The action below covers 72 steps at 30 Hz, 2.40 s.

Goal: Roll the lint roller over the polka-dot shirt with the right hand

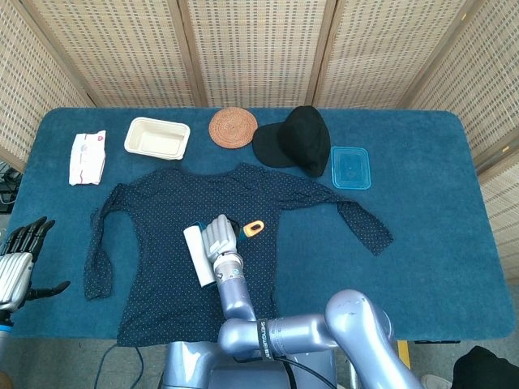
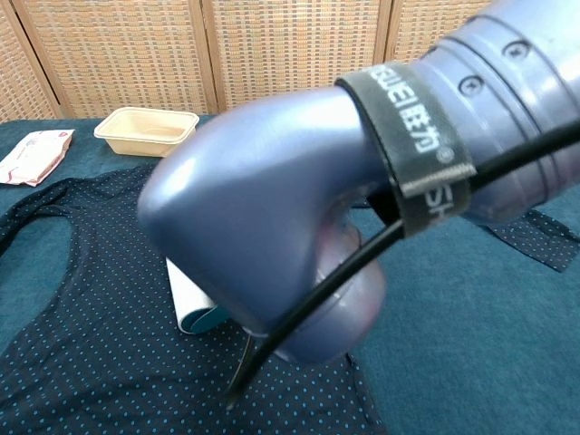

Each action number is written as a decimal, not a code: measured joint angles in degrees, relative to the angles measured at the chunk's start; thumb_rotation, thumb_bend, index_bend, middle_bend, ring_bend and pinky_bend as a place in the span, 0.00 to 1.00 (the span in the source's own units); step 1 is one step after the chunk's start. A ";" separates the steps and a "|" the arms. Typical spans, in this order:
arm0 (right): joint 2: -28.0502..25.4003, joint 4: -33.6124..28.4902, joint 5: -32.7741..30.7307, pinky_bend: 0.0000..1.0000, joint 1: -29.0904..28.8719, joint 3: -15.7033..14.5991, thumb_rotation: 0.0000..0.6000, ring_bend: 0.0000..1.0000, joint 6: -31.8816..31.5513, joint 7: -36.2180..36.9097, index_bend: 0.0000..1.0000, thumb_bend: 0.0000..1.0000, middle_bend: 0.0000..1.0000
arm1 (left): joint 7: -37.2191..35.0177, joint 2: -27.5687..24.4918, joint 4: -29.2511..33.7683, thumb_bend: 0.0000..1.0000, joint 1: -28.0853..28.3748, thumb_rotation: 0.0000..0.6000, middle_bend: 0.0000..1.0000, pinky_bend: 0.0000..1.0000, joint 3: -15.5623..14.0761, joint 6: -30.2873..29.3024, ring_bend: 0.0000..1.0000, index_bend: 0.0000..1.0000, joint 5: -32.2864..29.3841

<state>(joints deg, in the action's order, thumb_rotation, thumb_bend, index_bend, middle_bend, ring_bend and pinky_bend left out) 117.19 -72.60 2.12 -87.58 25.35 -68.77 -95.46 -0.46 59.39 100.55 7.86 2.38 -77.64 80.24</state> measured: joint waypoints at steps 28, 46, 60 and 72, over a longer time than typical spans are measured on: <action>-10.62 -2.20 7.75 1.00 13.14 -12.72 1.00 1.00 -2.10 2.98 0.72 0.83 1.00 | 0.43 0.07 0.63 0.00 0.20 1.00 0.00 0.00 -0.44 0.24 0.00 0.00 0.58; 2.16 0.37 10.08 1.00 5.11 -9.13 1.00 1.00 -4.44 -4.53 0.72 0.84 1.00 | -0.38 -0.18 0.45 0.00 0.15 1.00 0.00 0.00 -0.32 0.16 0.00 0.00 0.35; 5.75 2.51 13.65 1.00 3.00 -8.93 1.00 1.00 -5.06 -8.21 0.72 0.84 1.00 | -0.20 0.01 0.20 0.00 0.30 1.00 0.00 0.00 -0.25 0.51 0.00 0.00 -0.11; 1.09 3.33 18.07 1.00 9.02 -14.60 1.00 1.00 -6.15 -8.38 0.72 0.84 1.00 | 1.05 0.45 0.43 0.00 0.37 1.00 0.00 0.00 -0.40 0.49 0.00 0.00 -0.06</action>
<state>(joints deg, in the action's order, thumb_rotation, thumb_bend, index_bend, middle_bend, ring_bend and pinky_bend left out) 118.28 -69.28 20.19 -78.55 10.75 -74.91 -103.83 0.60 59.84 100.98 8.24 1.98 -77.15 80.17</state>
